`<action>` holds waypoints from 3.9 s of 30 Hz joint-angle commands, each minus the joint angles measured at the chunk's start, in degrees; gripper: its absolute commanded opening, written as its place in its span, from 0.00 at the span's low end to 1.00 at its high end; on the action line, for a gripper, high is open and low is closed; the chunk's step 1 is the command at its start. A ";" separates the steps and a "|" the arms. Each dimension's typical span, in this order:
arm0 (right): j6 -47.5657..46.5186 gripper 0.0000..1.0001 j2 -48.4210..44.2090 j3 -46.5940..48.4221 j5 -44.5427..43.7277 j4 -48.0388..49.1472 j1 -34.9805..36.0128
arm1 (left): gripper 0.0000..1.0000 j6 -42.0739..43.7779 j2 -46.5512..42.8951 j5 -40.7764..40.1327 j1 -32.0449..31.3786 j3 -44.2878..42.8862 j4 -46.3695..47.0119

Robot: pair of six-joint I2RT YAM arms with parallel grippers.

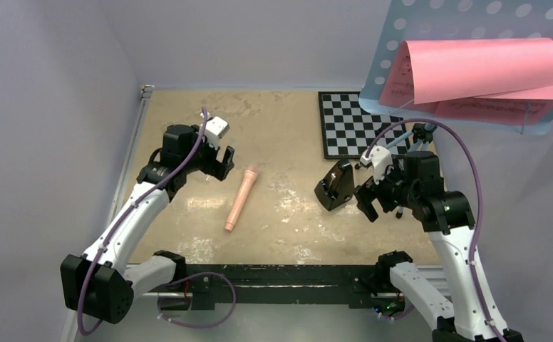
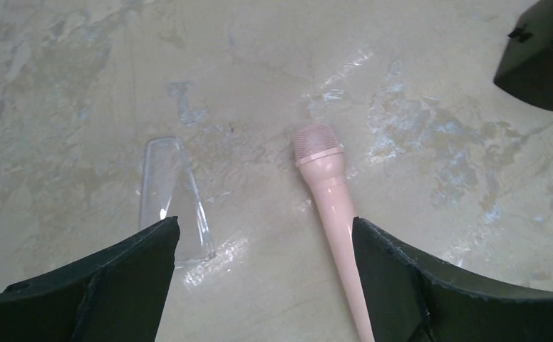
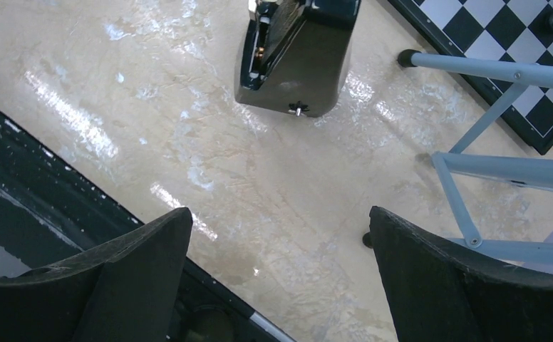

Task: Pack up the instrument practice props

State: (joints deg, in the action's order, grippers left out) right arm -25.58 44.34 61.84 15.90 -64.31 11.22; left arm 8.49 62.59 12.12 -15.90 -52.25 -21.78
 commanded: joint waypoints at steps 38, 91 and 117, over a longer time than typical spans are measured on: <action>13.89 0.84 17.93 7.96 -4.93 18.65 6.62 | 0.89 10.50 1.32 15.83 -5.02 6.37 0.06; 13.02 0.01 19.70 0.90 -0.28 28.21 18.58 | 0.86 15.18 -2.22 15.93 -5.02 7.41 -3.53; 33.19 0.00 39.95 19.45 -16.62 33.45 26.49 | 0.79 16.15 -11.09 18.90 -6.04 15.34 2.55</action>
State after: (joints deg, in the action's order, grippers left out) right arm 3.75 84.33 77.58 0.86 -34.63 36.71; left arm 25.98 52.38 28.36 -21.04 -37.87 -24.12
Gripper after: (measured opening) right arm 0.415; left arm 0.795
